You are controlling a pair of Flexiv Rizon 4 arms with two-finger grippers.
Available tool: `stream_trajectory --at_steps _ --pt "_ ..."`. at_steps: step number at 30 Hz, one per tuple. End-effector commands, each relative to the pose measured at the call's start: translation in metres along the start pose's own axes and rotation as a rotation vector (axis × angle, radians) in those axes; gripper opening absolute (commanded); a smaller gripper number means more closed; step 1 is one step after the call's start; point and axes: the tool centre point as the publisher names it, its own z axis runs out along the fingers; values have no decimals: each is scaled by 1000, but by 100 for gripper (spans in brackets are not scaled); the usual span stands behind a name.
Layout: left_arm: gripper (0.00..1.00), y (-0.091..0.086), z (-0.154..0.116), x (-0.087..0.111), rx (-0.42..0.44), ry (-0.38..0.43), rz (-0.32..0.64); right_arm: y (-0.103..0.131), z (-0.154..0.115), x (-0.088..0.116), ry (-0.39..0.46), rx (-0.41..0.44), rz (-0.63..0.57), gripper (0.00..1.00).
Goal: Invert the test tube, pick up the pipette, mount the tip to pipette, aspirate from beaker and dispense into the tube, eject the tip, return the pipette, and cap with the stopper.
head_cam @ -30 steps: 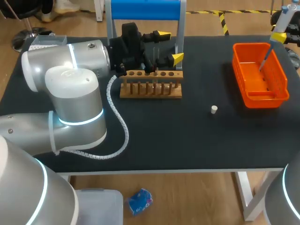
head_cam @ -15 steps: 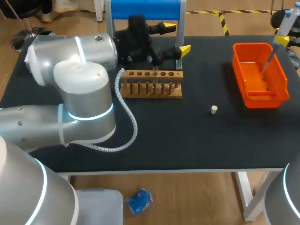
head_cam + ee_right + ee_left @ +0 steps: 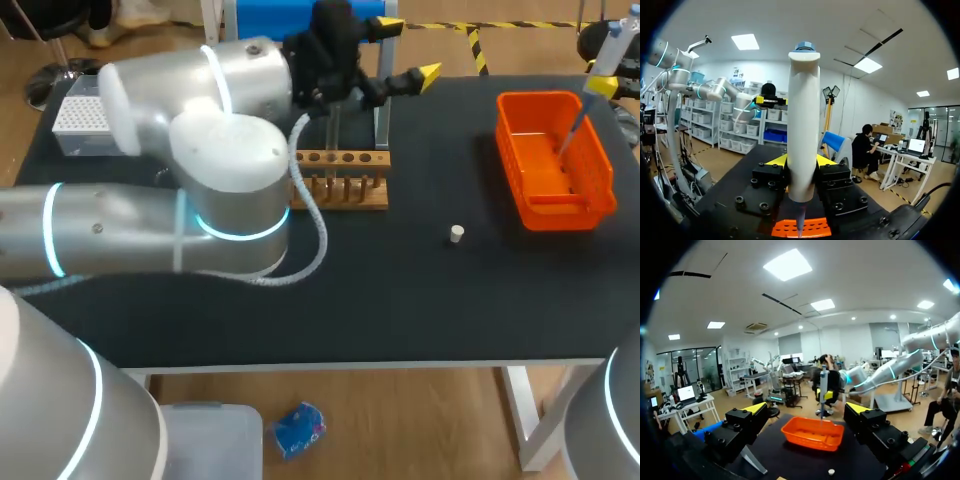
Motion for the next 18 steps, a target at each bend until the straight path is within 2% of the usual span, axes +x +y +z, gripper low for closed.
stream_trajectory --at_steps 1,5,7,18 --pt "100 -18 67 2 -94 -47 17 -1 -2 -2 7 -1 0 0" --pt "100 -25 97 0 -134 -59 36 -1 -2 -2 7 -1 0 0" --pt "100 -24 114 1 -169 -33 -1 -1 -2 -2 7 -1 0 0" --pt "100 -24 114 1 -169 -33 -1 -1 -2 -2 7 -1 0 0"
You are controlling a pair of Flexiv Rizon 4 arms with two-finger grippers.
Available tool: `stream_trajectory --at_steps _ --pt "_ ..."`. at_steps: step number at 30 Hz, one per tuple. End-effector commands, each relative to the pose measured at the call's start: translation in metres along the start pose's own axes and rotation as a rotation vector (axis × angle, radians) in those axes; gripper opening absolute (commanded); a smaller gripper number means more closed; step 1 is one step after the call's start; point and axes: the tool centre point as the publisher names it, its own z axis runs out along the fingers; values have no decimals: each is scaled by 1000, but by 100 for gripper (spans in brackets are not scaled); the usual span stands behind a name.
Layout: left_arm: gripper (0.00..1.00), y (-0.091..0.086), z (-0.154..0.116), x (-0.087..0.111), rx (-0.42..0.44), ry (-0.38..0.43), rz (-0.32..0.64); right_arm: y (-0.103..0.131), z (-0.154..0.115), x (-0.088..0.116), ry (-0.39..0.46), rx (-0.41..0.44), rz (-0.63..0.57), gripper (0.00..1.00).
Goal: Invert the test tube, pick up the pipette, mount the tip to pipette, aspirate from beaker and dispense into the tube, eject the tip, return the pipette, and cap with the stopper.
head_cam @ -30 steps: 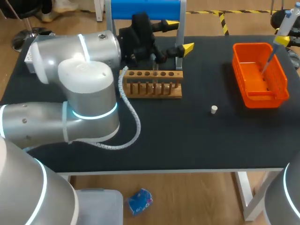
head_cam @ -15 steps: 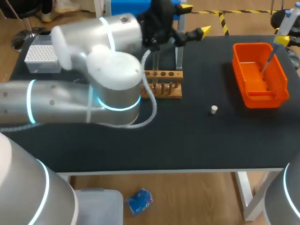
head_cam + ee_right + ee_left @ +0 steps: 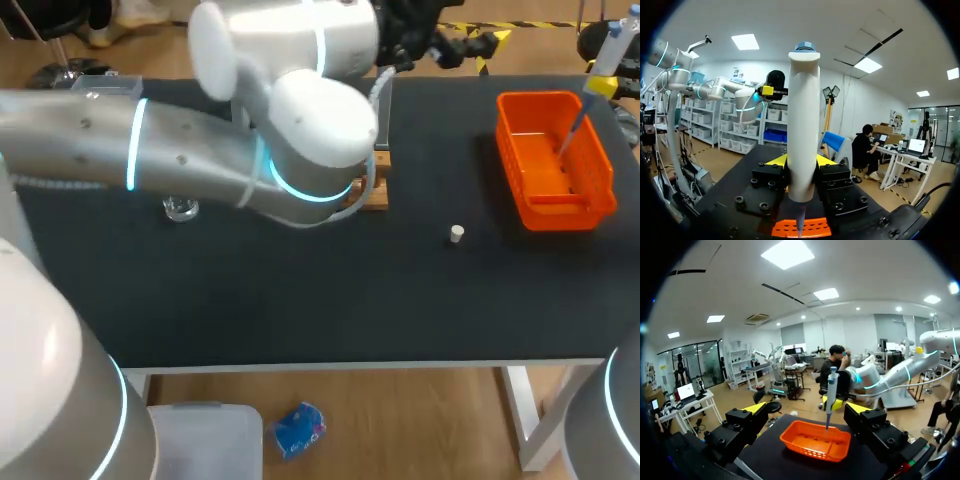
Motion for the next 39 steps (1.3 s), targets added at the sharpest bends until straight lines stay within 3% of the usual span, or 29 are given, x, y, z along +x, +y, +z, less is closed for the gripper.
stream_trajectory --at_steps 1,9,11,16,20,21,22,24,25,39 --pt "100 -4 15 2 -72 -12 0 -1 -2 -2 7 -1 0 0" --pt "100 -4 15 2 -72 -12 0 -1 -2 -2 7 -1 0 0" --pt "100 -9 23 1 -36 -32 -31 -1 -2 -2 7 -1 0 0" --pt "100 -16 53 3 50 52 -88 -1 -2 -2 7 -1 0 0" --pt "100 -21 73 6 45 83 -94 -1 -2 -2 7 -1 0 0" --pt "97 -22 77 6 35 90 -95 -1 -2 -2 7 -1 0 0" --pt "85 -23 81 7 33 89 -90 -1 -2 -2 7 -1 0 0" --pt "21 -25 87 8 40 102 -102 -1 -2 -2 7 -1 0 0" --pt "0 -27 91 9 41 103 -101 -1 -2 -2 7 -1 0 0" --pt "0 -28 133 33 98 197 -111 -1 -2 -2 7 -1 0 0"
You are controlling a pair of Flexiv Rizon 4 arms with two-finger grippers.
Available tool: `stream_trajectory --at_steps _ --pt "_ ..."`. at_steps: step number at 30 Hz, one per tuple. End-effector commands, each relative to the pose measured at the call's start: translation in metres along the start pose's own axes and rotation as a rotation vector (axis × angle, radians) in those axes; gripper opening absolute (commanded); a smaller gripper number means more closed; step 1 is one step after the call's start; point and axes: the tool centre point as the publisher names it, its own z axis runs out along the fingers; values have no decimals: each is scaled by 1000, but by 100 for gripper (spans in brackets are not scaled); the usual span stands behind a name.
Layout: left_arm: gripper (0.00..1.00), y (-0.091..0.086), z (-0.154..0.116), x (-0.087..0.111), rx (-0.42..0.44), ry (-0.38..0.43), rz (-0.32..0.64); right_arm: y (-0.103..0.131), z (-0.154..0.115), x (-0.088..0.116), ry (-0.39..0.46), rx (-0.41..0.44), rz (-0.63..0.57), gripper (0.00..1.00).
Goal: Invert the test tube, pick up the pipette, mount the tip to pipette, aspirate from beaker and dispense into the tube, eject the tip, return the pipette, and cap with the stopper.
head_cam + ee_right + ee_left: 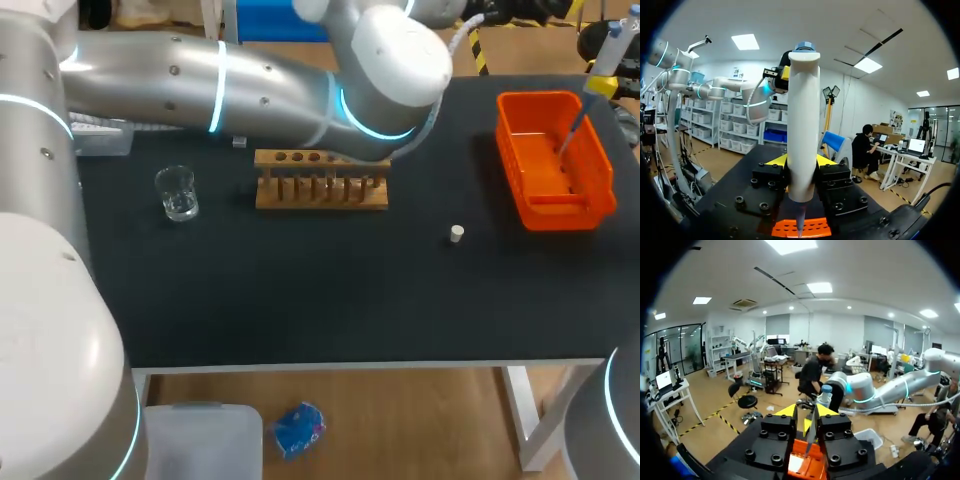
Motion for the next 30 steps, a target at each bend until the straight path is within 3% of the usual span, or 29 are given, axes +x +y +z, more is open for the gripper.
stream_trajectory --at_steps 1,19,23,30 --pt "0 2 16 -2 162 17 7 -1 -2 -2 7 -1 0 0" --pt "0 2 16 -2 162 17 7 -1 -2 -2 7 -1 0 0" --pt "0 1 28 -4 200 76 35 -1 -2 -2 7 -1 0 0" --pt "0 1 36 -6 228 107 52 -1 -2 -2 7 -1 0 0"
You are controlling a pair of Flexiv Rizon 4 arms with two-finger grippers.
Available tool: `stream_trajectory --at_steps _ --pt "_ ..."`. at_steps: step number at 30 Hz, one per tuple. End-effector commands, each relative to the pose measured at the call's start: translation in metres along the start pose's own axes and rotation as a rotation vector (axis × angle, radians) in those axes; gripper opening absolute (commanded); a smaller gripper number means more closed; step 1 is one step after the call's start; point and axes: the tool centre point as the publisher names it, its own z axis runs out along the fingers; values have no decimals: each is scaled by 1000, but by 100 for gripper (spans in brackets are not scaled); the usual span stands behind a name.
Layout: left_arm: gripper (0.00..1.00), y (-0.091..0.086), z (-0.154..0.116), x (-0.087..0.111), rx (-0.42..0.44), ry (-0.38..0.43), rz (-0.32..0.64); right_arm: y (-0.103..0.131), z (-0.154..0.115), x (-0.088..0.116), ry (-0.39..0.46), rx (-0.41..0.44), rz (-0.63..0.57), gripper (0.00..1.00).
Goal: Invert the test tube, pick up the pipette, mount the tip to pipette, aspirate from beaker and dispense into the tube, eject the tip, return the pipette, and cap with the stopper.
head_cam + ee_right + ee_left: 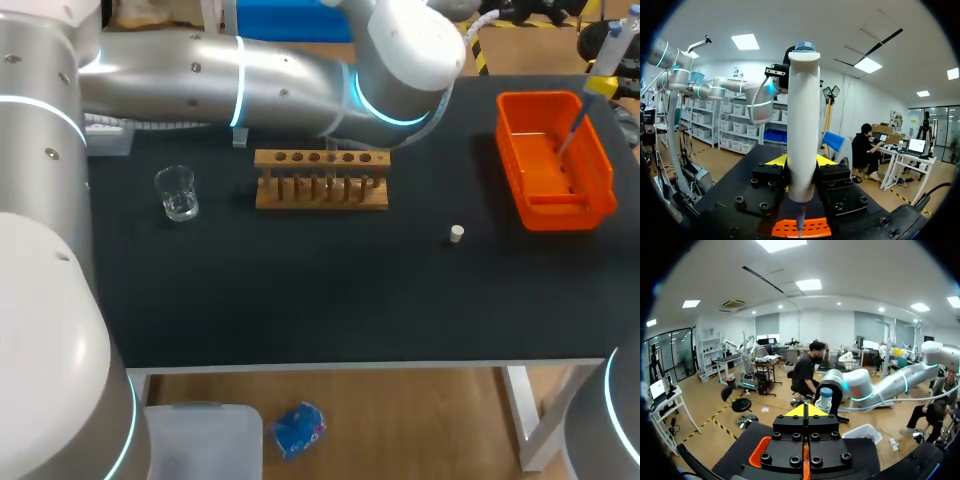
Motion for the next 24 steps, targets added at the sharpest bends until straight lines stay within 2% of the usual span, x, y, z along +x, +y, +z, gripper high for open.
stream_trajectory --at_steps 1,11,24 --pt "0 2 9 -5 246 28 11 -1 -2 -2 7 -1 0 0" --pt "0 0 19 -4 283 48 26 -1 -2 -2 7 -1 0 0" --pt "0 0 27 16 268 45 46 -1 -2 -2 7 -1 0 0"
